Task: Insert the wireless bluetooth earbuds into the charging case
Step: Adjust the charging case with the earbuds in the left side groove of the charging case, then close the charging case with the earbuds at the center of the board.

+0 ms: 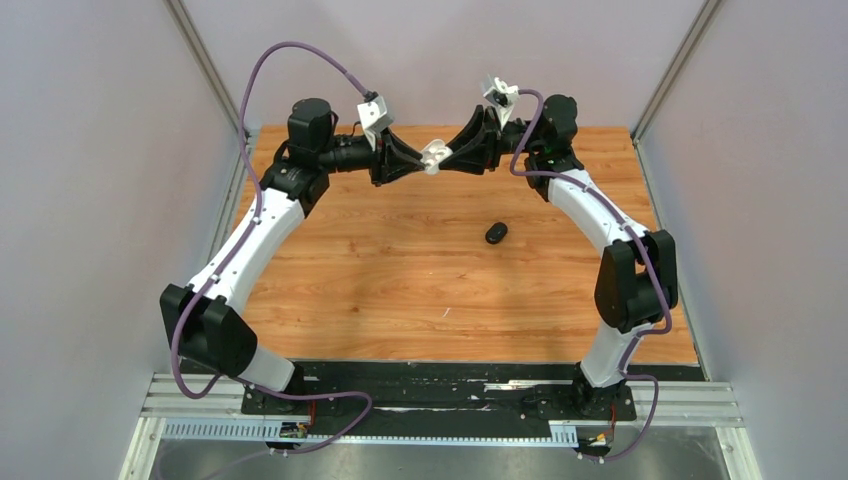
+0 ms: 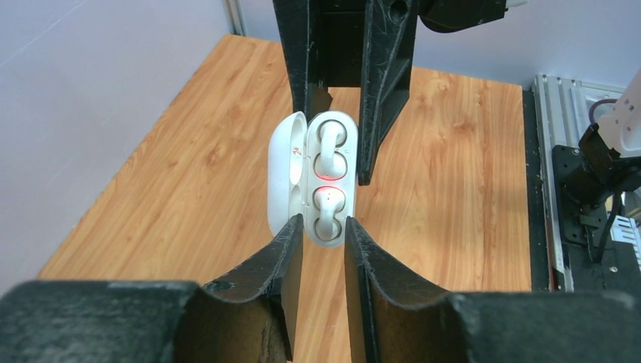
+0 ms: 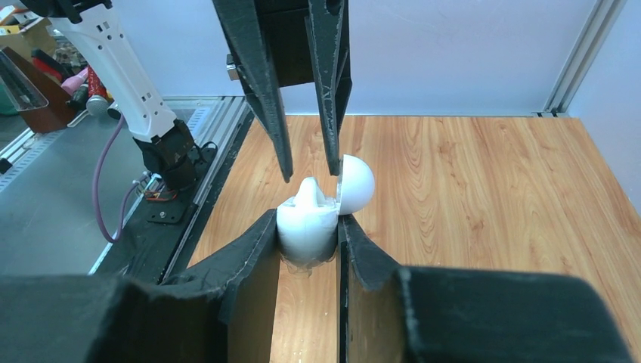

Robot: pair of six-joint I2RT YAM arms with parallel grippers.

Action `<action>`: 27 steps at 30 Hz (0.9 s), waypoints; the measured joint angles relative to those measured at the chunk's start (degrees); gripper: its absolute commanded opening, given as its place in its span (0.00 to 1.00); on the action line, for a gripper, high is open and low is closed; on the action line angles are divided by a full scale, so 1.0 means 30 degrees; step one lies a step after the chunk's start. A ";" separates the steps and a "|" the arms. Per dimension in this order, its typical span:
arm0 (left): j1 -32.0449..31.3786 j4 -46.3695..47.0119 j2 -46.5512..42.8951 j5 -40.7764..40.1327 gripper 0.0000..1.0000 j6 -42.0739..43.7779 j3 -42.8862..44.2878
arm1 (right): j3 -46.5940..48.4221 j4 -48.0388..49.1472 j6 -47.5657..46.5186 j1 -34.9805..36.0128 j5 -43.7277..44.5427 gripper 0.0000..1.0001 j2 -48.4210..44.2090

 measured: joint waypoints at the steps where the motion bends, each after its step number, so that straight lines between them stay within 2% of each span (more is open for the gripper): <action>1: 0.0022 -0.0051 0.0015 0.0029 0.32 -0.0022 0.0036 | -0.0007 0.0000 0.0000 0.0015 -0.0066 0.00 -0.0036; 10: 0.0036 -0.0073 0.0182 0.0248 0.27 -0.0044 0.0087 | -0.0109 -0.0073 -0.0153 0.0022 -0.0124 0.00 -0.0219; 22: 0.0036 -0.0335 0.0430 0.0590 0.01 -0.0015 0.0211 | -0.0109 -0.0576 -0.1282 0.0109 -0.0517 0.00 -0.0240; 25: 0.0044 -0.0503 0.0488 0.0685 0.00 0.0036 0.0306 | -0.0109 -0.0721 -0.1515 0.0109 -0.0568 0.00 -0.0240; 26: 0.0044 -0.0568 0.0488 0.0699 0.03 0.0058 0.0306 | -0.0109 -0.0758 -0.1552 0.0109 -0.0576 0.00 -0.0240; 27: 0.0036 -0.0619 0.0488 0.0714 0.13 0.0102 0.0306 | -0.0109 -0.0794 -0.1574 0.0109 -0.0576 0.00 -0.0240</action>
